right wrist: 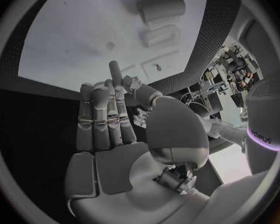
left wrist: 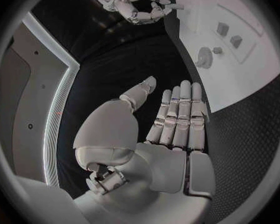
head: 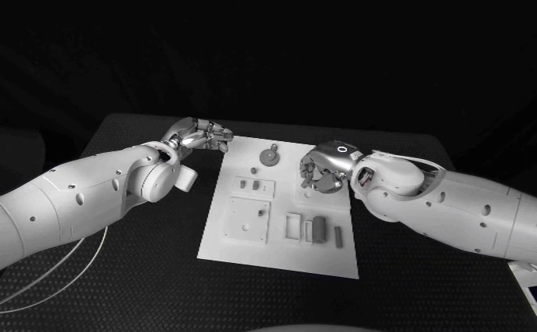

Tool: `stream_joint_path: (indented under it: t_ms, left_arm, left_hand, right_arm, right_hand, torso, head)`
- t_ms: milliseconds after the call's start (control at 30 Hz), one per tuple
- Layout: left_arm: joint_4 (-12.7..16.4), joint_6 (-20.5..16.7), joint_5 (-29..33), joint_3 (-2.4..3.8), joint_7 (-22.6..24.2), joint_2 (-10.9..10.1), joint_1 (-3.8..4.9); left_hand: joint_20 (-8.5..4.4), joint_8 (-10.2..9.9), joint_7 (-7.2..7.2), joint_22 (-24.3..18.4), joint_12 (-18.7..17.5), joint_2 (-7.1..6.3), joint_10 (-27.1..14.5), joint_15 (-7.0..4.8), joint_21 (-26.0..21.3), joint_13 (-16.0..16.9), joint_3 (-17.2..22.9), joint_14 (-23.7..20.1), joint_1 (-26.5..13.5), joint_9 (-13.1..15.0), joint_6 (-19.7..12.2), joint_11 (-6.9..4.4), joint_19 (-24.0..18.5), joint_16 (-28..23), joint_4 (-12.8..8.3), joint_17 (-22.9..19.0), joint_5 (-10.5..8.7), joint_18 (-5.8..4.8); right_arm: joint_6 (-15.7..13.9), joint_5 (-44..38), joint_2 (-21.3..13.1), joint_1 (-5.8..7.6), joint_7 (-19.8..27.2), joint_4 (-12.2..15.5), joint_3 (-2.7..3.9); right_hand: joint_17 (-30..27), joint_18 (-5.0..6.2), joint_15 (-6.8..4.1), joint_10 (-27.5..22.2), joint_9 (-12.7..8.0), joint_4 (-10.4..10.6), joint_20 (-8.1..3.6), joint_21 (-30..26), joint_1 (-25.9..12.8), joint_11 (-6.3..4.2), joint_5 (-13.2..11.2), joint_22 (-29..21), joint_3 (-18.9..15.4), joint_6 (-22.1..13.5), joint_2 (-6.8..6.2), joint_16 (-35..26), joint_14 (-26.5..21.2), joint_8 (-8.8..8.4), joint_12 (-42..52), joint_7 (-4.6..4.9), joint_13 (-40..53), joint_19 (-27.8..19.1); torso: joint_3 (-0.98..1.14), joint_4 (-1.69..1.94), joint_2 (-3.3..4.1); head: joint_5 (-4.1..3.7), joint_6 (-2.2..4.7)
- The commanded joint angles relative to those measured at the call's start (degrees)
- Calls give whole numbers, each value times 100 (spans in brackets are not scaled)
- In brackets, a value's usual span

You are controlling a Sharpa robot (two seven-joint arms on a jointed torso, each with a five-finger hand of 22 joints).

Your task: Assemble the parts on the task board

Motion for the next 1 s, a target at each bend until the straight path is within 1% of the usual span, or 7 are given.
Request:
stream_joint_path:
  t_ms: [33, 233, 467, 567, 733, 867, 1000]
  left_arm:
    - [17, 68, 35, 5, 40, 11, 7]
    - [-6, 70, 35, 5, 49, 45, 7]
    - [-12, 58, 35, 5, 50, 38, 6]
    - [-9, 67, 35, 5, 54, 67, 6]
    - [-17, 80, 35, 5, 48, 98, 6]
    - [-30, 74, 35, 5, 50, 115, 7]
    - [-33, 85, 36, 5, 46, 137, 7]
  left_hand:
    - [42, 33, 3, -8, -19, 15, -49, 9, 12, -6, -17, -39, -60, -8, -39, -5, 15, -32, 1, 10, -1, 76]
    - [42, 35, 3, -10, -19, 16, -49, 9, 13, -7, -16, -39, -59, -9, -39, -5, 16, -34, 1, 14, -1, 77]
    - [43, 36, 3, -12, -18, 17, -49, 10, 12, -7, -15, -39, -59, -10, -40, -5, 15, -37, 1, 19, -1, 77]
    - [43, 37, 3, -12, -18, 16, -49, 10, 12, -8, -15, -39, -59, -11, -41, -5, 15, -38, 0, 21, -1, 77]
    - [43, 38, 4, -14, -18, 17, -49, 10, 12, -8, -14, -40, -59, -11, -41, -5, 15, -41, 0, 23, -1, 77]
    - [44, 39, 4, -15, -18, 17, -50, 10, 12, -9, -14, -40, -60, -12, -42, -5, 14, -43, 1, 26, -1, 77]
    - [44, 39, 4, -16, -17, 18, -50, 11, 12, -9, -14, -40, -61, -13, -43, -5, 14, -45, 1, 29, -1, 77]
  right_arm:
    - [99, 179, -27, 45, 13, 164, 43]
    - [214, 289, 99, 96, 84, 339, 46]
    - [184, 306, 450, 93, 148, 495, 43]
    - [211, 281, 666, 87, 167, 504, 31]
    - [248, 218, 911, 32, 199, 446, -54]
    - [280, 101, 1160, -32, 233, 340, -191]
    - [279, -94, 1331, -125, 224, 286, -233]
  right_hand:
    - [3, 79, -43, 131, 2, 14, 4, 41, 221, -75, 15, 125, 13, 35, 161, 28, 57, 33, 48, 2, 205, 35]
    - [4, 79, -44, 131, 5, 15, 2, 43, 221, -76, 16, 124, 14, 34, 166, 29, 58, 33, 48, 1, 209, 37]
    - [2, 79, -44, 123, 10, 15, 1, 44, 220, -75, 17, 123, 17, 26, 183, 27, 51, 27, 41, 4, 214, 35]
    - [2, 79, -43, 119, 12, 14, 0, 44, 219, -74, 17, 122, 18, 21, 191, 25, 48, 24, 38, 5, 216, 33]
    - [0, 79, -42, 114, 16, 12, 0, 45, 218, -73, 17, 121, 19, 15, 200, 23, 45, 21, 34, 7, 219, 31]
    - [0, 79, -41, 111, 18, 11, -1, 45, 218, -72, 17, 121, 19, 11, 207, 22, 43, 19, 31, 8, 222, 30]
    - [-1, 79, -41, 109, 20, 10, -2, 45, 218, -72, 17, 121, 20, 8, 211, 22, 42, 17, 30, 9, 223, 28]
  torso:
    - [0, 0, 2]
    - [10, 15, 0]
    - [9, -6, 5]
    - [10, 1, 3]
    - [4, 11, 1]
    - [2, 7, 0]
    - [2, 13, 2]
  head:
    - [4, 15]
    - [36, 12]
    - [90, -5]
    - [81, -12]
    - [86, -15]
    - [107, -21]
    - [130, -40]
